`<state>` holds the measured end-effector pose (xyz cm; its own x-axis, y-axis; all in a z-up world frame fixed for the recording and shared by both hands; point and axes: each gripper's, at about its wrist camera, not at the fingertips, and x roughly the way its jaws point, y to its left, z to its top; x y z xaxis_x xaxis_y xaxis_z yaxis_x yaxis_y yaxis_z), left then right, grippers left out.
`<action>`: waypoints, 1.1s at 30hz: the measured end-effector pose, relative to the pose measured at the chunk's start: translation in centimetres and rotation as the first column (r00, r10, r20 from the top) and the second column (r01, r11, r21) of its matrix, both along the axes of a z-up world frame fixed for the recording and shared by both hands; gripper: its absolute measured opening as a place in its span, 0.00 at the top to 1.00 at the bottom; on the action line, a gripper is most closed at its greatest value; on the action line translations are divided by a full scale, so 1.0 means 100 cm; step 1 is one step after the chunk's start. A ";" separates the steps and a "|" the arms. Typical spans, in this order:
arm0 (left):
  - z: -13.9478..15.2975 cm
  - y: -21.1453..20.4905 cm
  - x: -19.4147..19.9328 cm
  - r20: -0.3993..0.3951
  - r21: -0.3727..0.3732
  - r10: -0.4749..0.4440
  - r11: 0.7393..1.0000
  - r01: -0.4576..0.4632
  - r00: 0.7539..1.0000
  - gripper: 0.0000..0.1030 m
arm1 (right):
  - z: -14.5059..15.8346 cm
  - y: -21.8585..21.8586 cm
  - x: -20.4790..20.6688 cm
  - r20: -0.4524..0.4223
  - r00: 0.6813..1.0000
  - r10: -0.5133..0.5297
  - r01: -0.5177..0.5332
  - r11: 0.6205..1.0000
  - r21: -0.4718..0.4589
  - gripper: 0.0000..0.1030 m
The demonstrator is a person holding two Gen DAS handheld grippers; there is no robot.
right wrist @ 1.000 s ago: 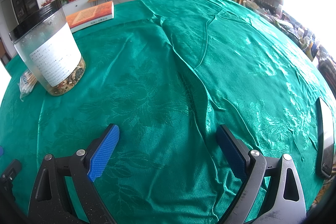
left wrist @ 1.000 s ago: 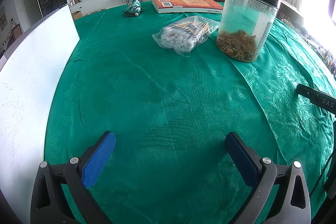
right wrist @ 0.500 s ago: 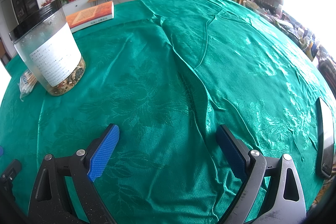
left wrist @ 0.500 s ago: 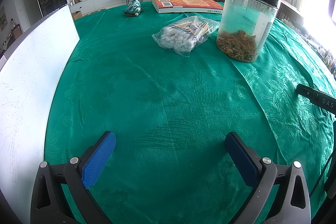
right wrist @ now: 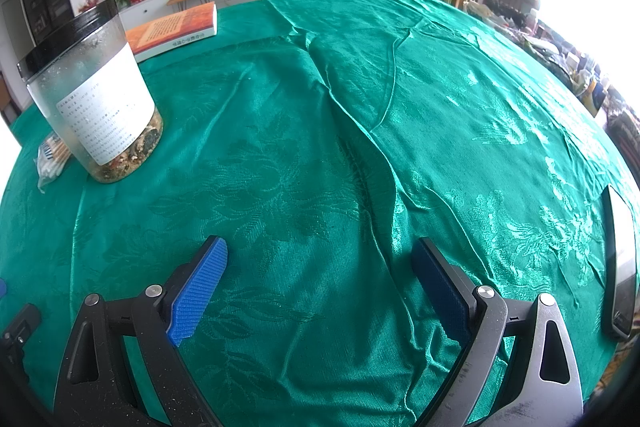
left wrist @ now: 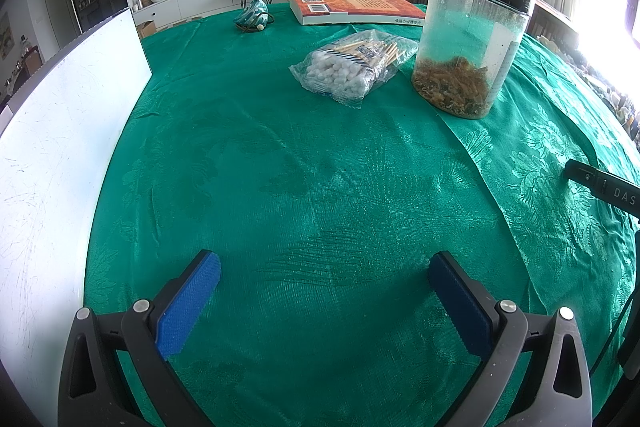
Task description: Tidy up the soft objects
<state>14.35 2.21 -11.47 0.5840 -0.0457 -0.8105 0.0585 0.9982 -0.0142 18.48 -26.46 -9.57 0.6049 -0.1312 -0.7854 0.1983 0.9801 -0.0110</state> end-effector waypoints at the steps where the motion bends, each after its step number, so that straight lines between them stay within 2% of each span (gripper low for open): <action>1: 0.000 -0.001 0.000 -0.003 0.002 -0.003 1.000 0.003 1.000 0.00 | 0.000 0.000 0.000 0.000 1.000 0.000 0.000 1.000 0.000 0.08; 5: 0.009 0.001 0.008 -0.111 -0.019 -0.024 1.000 0.022 0.994 0.00 | 0.000 0.000 0.000 0.000 1.000 0.000 0.000 1.000 0.000 0.08; 8: 0.042 0.010 0.015 -0.073 -0.074 -0.037 0.997 0.032 0.997 0.00 | 0.000 0.000 0.000 0.000 1.000 0.000 0.000 1.000 0.000 0.08; 10: 0.071 0.023 0.036 -0.036 -0.120 -0.024 0.993 0.020 0.999 0.00 | 0.000 0.000 0.000 0.000 1.000 0.000 0.000 1.000 0.000 0.08; 13: 0.100 0.048 0.084 -0.028 -0.187 0.034 0.982 -0.039 0.999 0.00 | 0.000 0.000 0.000 0.000 1.000 0.000 0.000 1.000 0.000 0.08; 15: 0.108 0.063 0.127 -0.034 -0.199 0.076 0.977 -0.081 0.997 0.00 | 0.000 0.000 0.000 0.000 1.000 0.000 0.000 1.000 0.000 0.08; 19: 0.098 0.085 0.212 -0.081 -0.179 0.111 0.976 -0.124 0.990 0.02 | 0.000 0.000 0.000 0.000 1.000 0.000 0.000 1.000 0.000 0.08; 22: 0.085 0.091 0.256 -0.065 -0.167 0.142 0.974 -0.151 0.988 0.04 | 0.000 0.000 0.000 0.000 1.000 0.000 0.000 1.000 0.000 0.08; 27: 0.059 0.088 0.311 -0.043 -0.160 0.162 0.973 -0.167 0.986 0.04 | 0.000 0.000 0.000 0.000 1.000 0.000 0.000 1.000 0.000 0.08; 30: 0.039 0.087 0.337 -0.069 -0.130 0.183 0.973 -0.190 0.981 0.04 | 0.000 0.000 0.000 0.000 1.000 0.000 0.000 1.000 0.000 0.08; 33: 0.019 0.093 0.352 -0.093 -0.130 0.220 0.964 -0.231 0.971 0.04 | 0.000 0.000 0.000 0.000 1.000 0.000 0.000 1.000 -0.001 0.08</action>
<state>49.51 11.55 -9.53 0.5280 -0.0356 -0.8485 -0.1748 0.9732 -0.1496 18.46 -26.51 -9.57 0.6051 -0.1315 -0.7852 0.1981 0.9801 -0.0115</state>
